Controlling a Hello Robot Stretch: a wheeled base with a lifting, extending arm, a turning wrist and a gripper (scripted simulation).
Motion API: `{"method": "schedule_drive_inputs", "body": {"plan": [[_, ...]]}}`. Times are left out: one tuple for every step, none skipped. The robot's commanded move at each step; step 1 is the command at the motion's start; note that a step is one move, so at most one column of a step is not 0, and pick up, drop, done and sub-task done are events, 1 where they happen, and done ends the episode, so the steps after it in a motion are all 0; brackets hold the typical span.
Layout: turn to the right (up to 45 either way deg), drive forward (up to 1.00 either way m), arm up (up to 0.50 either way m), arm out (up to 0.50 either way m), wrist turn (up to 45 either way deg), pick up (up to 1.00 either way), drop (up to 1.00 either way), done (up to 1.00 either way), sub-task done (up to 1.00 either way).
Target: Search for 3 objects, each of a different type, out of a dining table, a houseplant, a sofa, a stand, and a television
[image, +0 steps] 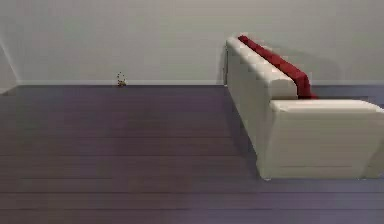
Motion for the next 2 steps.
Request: {"method": "schedule_drive_inputs", "body": {"plan": [[24.0,0.0,0.0,0.0,0.0,0.0,0.0,0.0,0.0],[0.0,0.65,0.0,0.0,0.0,0.0,0.0,0.0,0.0]]}}
